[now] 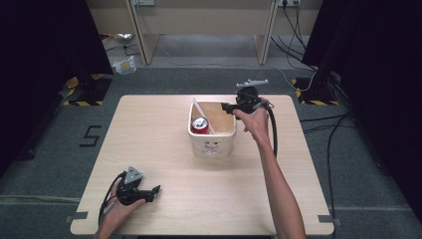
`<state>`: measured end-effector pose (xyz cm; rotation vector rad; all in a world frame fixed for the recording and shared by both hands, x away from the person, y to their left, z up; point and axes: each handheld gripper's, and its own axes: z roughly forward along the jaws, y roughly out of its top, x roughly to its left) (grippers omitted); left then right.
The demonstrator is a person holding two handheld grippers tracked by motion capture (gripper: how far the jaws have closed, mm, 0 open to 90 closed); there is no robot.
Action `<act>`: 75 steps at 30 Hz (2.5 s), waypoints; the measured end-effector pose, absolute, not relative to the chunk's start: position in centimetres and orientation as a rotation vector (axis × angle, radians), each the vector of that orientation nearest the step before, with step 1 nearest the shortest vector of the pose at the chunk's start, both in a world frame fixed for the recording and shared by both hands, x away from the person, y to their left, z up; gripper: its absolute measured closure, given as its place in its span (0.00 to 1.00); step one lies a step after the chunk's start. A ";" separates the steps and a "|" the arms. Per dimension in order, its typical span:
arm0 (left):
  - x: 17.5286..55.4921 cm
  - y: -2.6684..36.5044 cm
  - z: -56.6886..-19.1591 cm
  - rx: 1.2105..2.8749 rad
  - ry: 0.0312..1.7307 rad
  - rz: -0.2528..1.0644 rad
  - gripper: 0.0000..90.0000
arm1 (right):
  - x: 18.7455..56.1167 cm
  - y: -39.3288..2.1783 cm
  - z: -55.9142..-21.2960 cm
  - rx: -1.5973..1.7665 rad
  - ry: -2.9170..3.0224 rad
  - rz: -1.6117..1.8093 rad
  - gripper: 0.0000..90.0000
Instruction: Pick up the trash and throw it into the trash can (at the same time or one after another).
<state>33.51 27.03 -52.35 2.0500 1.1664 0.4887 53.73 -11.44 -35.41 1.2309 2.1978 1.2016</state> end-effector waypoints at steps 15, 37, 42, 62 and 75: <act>33.5 27.0 -52.3 2.053 1.166 0.486 0.15 | 51.9 -15.0 -35.6 1.248 2.144 1.131 0.25; 33.5 27.0 -52.4 2.049 1.166 0.491 0.15 | 49.0 -18.0 -35.9 1.216 2.101 1.109 0.24; 33.5 27.0 -52.4 2.051 1.166 0.488 0.15 | 48.3 -18.6 -36.5 1.220 2.104 1.107 0.25; 33.5 27.0 -52.4 2.050 1.167 0.488 0.15 | 45.4 -20.3 -38.4 1.213 2.088 1.133 0.25; 33.5 27.0 -52.4 2.048 1.168 0.490 0.15 | 43.4 -20.9 -39.7 1.199 2.090 1.128 0.25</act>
